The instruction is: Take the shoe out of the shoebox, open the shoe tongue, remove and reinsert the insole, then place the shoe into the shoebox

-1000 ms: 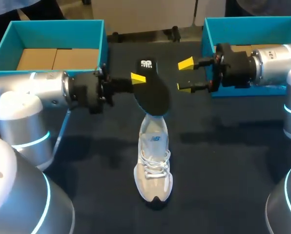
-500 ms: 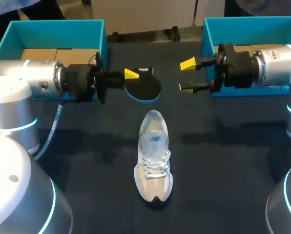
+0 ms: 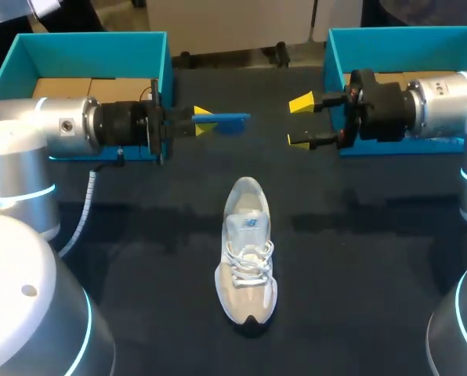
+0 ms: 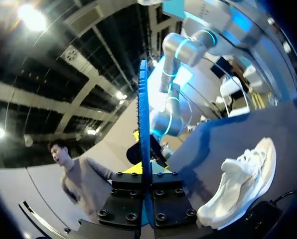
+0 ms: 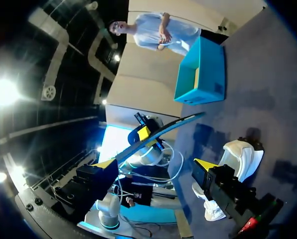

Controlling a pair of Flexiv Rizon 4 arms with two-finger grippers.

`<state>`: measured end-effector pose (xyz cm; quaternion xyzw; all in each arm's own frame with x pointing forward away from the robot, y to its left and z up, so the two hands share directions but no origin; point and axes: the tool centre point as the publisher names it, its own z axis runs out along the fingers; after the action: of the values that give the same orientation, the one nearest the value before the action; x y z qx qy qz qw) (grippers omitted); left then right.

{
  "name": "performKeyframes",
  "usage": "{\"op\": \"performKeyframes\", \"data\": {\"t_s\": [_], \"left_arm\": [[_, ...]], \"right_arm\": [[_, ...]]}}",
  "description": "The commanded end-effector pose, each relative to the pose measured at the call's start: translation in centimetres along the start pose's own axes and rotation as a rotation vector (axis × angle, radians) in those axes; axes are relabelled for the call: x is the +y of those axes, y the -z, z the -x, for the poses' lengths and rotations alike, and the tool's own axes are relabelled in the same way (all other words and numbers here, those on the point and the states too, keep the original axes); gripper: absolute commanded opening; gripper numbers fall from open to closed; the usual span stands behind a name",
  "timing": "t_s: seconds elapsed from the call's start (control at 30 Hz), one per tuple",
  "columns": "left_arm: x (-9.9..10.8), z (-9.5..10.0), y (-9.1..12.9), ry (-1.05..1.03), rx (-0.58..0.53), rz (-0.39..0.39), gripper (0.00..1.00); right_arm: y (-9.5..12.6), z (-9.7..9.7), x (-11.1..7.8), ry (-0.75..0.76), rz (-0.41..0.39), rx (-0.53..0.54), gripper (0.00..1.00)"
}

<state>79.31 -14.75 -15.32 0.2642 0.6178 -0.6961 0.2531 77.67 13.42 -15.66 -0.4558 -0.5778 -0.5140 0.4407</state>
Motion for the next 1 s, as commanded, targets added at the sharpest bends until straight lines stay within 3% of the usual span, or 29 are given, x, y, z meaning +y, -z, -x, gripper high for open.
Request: {"op": "performKeyframes", "data": {"t_s": [0.03, 0.33, 0.5, 0.57, 1.0], "left_arm": [[0.53, 0.36, 0.14, 0.377, 0.025, -0.08, 0.0], [0.27, 0.38, 0.19, 0.416, 0.035, -0.082, 0.0], [0.18, -0.41, -0.08, 0.655, 0.014, 0.023, 0.0], [0.89, -0.53, -0.18, 0.893, -0.001, 0.099, 0.0], [0.94, -0.53, -0.07, 0.891, -0.01, 0.125, 0.0]], "right_arm": [[-0.1, 0.03, -0.08, 0.0, 0.002, -0.001, 1.0], [-0.1, 0.03, -0.08, 0.0, 0.002, -0.001, 1.0], [-0.1, 0.03, -0.08, 0.0, 0.002, -0.001, 1.0], [-0.1, 0.03, -0.08, 0.0, 0.002, -0.001, 1.0], [-0.1, 0.03, -0.08, 0.0, 0.002, -0.001, 1.0]]}}
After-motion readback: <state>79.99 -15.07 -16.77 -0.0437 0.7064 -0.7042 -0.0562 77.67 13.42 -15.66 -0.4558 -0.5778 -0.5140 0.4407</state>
